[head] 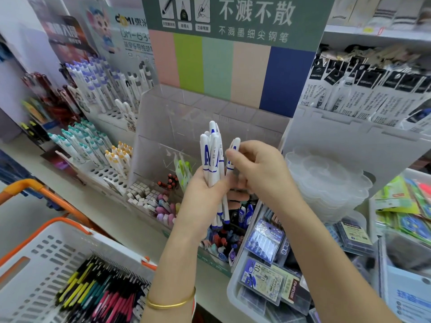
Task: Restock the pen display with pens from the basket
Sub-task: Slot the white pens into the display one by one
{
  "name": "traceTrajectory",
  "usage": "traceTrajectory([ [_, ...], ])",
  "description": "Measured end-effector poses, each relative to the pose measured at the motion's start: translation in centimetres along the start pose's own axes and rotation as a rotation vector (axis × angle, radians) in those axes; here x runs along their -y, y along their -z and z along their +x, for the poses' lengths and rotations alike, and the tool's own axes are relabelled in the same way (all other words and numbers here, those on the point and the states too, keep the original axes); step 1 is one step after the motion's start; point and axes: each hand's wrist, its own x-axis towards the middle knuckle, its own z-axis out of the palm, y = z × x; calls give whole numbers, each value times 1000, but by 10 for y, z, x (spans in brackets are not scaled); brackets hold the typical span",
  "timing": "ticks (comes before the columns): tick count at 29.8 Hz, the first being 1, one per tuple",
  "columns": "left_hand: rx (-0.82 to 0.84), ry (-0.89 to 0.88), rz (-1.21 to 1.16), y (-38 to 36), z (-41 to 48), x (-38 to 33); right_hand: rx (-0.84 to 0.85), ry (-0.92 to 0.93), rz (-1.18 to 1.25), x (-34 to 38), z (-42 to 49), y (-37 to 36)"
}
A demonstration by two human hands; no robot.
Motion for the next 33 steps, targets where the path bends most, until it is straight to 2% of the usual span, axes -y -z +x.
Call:
traceTrajectory([
  [3,4,15,-21,-1,0,-1,-11,-32,129,-2,2,3],
  [6,-85,-14,-6,5,3,0,-219,19,306,-1,6,14],
  [8,-135,-47,50,8,3,0,-412,138,223,-3,10,23],
  [10,-154,-70,96,10,2,0,-518,244,61,-5,13,27],
  [12,-145,-82,120,9,1,0,-486,282,-69,-9,12,25],
  [16,-70,-59,102,3,-2,0,-253,228,-301,-12,9,10],
  [19,-38,-34,60,2,-4,0,-141,125,-513,-13,8,-1],
  [22,-24,-29,13,3,-5,0,-113,4,-641,-18,10,-7],
  [25,6,-31,-27,5,-7,-1,-128,-32,-603,-17,10,-7],
  [29,52,-3,-129,6,-7,-1,-251,117,-343,-7,3,4],
  [31,101,12,-161,5,-7,0,-180,115,-184,0,0,9],
  [33,148,19,-164,5,-6,0,3,58,-32,6,-2,10],
])
